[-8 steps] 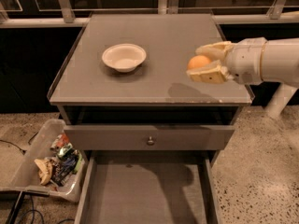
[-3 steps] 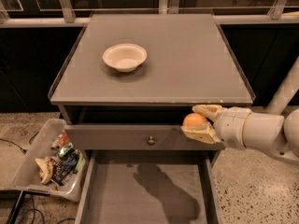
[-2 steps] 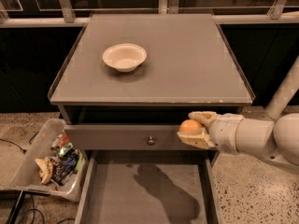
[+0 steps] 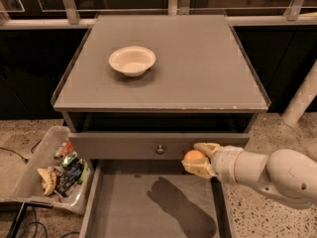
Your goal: Place orange into middle drawer
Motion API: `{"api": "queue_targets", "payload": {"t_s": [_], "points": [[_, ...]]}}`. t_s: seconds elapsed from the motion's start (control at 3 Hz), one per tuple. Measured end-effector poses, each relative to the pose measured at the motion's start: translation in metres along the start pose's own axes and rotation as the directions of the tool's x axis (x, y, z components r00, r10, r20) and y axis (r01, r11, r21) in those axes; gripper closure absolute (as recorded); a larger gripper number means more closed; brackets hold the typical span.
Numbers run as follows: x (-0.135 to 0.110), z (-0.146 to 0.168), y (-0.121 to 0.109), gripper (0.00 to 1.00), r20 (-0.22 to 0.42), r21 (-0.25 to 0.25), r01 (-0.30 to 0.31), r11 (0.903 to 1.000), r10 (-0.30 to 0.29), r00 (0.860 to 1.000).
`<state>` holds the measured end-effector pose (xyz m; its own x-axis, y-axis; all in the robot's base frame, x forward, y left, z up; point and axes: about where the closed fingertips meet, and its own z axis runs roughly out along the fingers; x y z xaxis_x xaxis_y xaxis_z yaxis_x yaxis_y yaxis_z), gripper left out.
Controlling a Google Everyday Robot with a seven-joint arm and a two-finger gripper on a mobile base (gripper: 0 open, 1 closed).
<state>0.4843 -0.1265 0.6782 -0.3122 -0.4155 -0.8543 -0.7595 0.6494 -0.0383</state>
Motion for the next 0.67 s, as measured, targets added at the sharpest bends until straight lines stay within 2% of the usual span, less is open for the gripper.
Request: {"api": "queue_targets", "payload": {"t_s": [0.33,0.67], "points": [[0.0569,0.049,0.0046,1.0,0.048,-0.025,-0.034,0.9991,0.035,0.998],[0.0569,0.049,0.0046,1.0,0.048,-0.025,-0.034,0.9991,0.035,0.998]]}}
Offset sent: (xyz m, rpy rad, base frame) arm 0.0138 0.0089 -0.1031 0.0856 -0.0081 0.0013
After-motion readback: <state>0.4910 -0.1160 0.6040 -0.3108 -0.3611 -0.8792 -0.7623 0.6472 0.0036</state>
